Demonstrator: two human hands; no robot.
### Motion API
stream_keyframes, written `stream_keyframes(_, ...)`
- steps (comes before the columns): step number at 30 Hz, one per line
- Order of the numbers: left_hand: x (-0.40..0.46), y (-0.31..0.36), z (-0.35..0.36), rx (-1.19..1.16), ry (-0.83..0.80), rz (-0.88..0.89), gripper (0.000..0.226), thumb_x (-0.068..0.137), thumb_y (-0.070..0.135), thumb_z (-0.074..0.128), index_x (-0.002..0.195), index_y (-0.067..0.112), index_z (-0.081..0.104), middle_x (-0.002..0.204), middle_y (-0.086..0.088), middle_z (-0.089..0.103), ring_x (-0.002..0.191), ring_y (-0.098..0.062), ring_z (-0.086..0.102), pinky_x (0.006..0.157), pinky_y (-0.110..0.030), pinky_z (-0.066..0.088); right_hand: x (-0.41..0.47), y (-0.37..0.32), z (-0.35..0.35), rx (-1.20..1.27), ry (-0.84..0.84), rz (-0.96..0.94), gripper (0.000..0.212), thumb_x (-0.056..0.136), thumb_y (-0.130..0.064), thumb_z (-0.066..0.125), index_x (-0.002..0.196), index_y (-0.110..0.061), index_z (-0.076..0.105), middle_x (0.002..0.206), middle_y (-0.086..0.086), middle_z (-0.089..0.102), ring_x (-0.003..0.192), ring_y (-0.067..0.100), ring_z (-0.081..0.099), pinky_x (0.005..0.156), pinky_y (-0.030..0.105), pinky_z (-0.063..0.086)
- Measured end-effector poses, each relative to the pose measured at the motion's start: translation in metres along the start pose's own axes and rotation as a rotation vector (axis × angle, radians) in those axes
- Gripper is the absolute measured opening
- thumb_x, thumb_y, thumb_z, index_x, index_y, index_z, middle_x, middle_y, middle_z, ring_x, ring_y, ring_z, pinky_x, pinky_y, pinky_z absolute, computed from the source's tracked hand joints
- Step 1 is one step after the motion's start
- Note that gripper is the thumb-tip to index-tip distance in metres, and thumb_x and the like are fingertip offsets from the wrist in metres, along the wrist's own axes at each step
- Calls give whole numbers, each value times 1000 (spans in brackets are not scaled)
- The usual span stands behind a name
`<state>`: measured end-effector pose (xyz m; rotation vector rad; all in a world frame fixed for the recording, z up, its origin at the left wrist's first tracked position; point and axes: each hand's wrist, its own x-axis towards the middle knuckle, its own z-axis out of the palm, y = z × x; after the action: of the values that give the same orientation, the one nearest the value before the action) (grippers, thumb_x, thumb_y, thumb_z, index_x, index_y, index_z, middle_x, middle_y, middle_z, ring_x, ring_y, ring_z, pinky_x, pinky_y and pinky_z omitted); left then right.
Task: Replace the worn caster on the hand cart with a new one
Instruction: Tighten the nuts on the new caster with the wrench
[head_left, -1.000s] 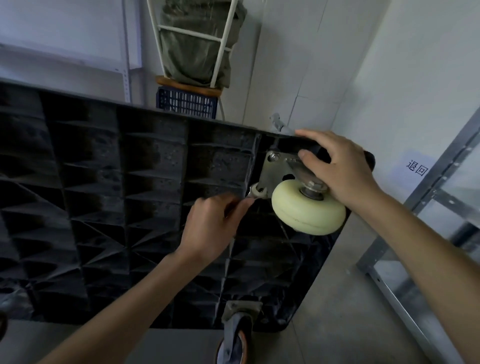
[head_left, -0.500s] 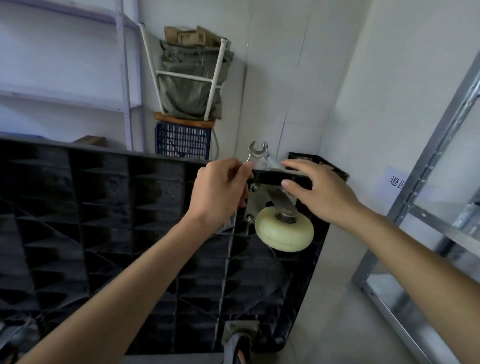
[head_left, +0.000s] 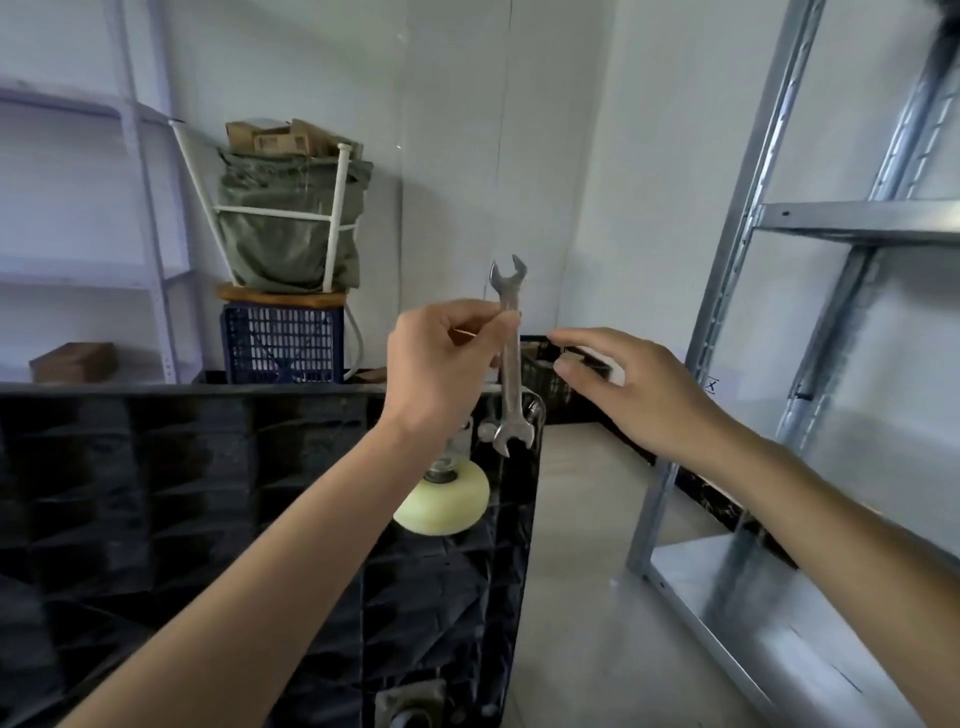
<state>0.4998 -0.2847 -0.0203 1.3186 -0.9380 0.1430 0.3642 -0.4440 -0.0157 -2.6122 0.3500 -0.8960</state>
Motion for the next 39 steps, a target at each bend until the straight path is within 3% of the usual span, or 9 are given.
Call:
stream_keyframes(3,-8,1,37,-64,-10,-36,11,90,21,77,79,23,78,69,4,75,68,-18,73,77,-42,62,-15,7,-18,64,37,11,32,104,-44,50,132,-38,64,130,-28,62,121,-12,52,102,12,41)
stream_keyframes(13,-65,-46,140,-402,-81,-292,10,89,11,76,88,2,75,77,-15,75,77,-32,75,73,-36,62,-83,82,-19,61,71,134,10,94,-33,71,103,-33,72,95,-23,75,96,-4,69,93,43,55)
stream_keyframes(16,-81,-56,159,-415,-127,-309,10,89,9,76,86,0,75,76,-18,74,75,-31,74,71,-33,61,-102,102,-15,79,81,168,5,93,-28,71,97,-32,71,93,-20,76,93,-2,71,91,45,56)
stream_keyframes(20,-100,-72,179,-397,-209,-324,15,90,6,74,78,-2,73,72,-17,73,66,-22,68,65,-26,59,-125,122,-10,3,71,231,19,93,-27,71,87,-44,66,89,-21,75,87,-1,71,85,44,58)
stream_keyframes(25,-130,-99,197,-290,-323,-360,13,88,11,77,76,17,76,67,2,72,62,-10,64,58,-20,51,-160,151,3,-138,64,321,2,95,-35,67,96,-36,66,88,-21,73,84,-4,66,76,36,57)
stream_keyframes(28,-154,-127,203,-106,-377,-355,12,87,20,79,81,30,75,74,11,74,68,-3,66,65,-22,54,-188,168,9,-176,28,397,5,98,-32,65,100,-33,69,95,-20,72,85,-9,63,75,27,55)
stream_keyframes(30,-174,-152,204,102,-444,-320,5,88,29,77,93,31,77,84,14,74,75,2,66,74,-24,56,-209,182,13,-192,-8,460,6,98,-32,65,102,-31,69,95,-22,70,86,-5,64,76,31,57)
stream_keyframes(34,-227,-193,200,389,-673,-241,33,92,46,68,123,34,69,119,19,67,107,-1,61,95,-26,50,-253,203,24,-204,-124,596,8,99,-31,63,105,-32,69,97,-24,66,90,2,65,81,32,56)
stream_keyframes(39,-274,-218,197,614,-1018,-109,53,100,56,49,150,38,43,155,16,42,142,-8,38,117,-27,26,-306,223,47,-257,-233,710,7,100,-35,61,100,-33,68,90,-19,70,79,5,66,61,20,43)
